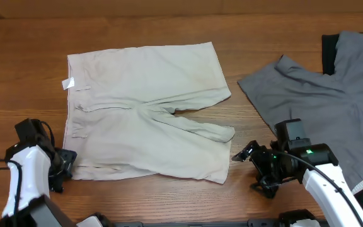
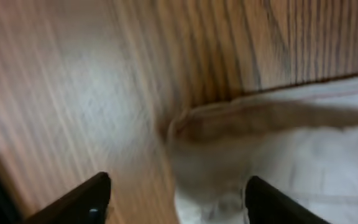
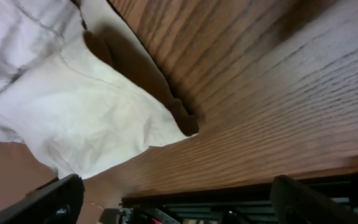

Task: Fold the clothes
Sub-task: 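Move both grippers down to the beige shorts' bottom leg hems and grasp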

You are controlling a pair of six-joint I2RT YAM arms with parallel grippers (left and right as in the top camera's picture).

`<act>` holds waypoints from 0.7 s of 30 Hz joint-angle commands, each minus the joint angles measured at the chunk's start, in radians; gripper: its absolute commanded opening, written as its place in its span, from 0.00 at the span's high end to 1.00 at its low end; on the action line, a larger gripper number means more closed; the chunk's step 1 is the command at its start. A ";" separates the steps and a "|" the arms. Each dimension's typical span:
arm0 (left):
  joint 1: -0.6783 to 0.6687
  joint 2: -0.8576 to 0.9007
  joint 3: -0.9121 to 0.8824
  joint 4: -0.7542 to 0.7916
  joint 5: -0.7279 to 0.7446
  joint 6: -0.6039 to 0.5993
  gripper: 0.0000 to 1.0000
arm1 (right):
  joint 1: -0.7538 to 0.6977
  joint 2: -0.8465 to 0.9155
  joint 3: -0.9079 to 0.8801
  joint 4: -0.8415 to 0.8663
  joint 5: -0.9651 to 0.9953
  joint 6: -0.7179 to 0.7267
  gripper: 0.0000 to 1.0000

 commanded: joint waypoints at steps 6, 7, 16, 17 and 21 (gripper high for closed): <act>0.004 0.119 -0.008 0.093 -0.004 0.030 0.46 | 0.010 -0.008 -0.005 0.017 -0.039 0.033 0.00; 0.004 0.123 -0.008 0.099 -0.004 0.030 0.52 | 0.011 -0.008 -0.005 0.017 -0.039 0.033 0.00; 0.004 0.150 -0.008 0.070 -0.003 0.079 0.96 | 0.195 -0.008 -0.005 0.106 -0.029 0.178 0.00; 0.004 0.150 -0.008 0.063 -0.007 0.080 0.96 | 0.214 -0.005 -0.005 0.113 -0.020 0.199 0.00; 0.004 0.150 -0.008 0.057 -0.010 0.082 0.96 | 0.291 0.024 -0.021 0.165 -0.016 0.271 0.00</act>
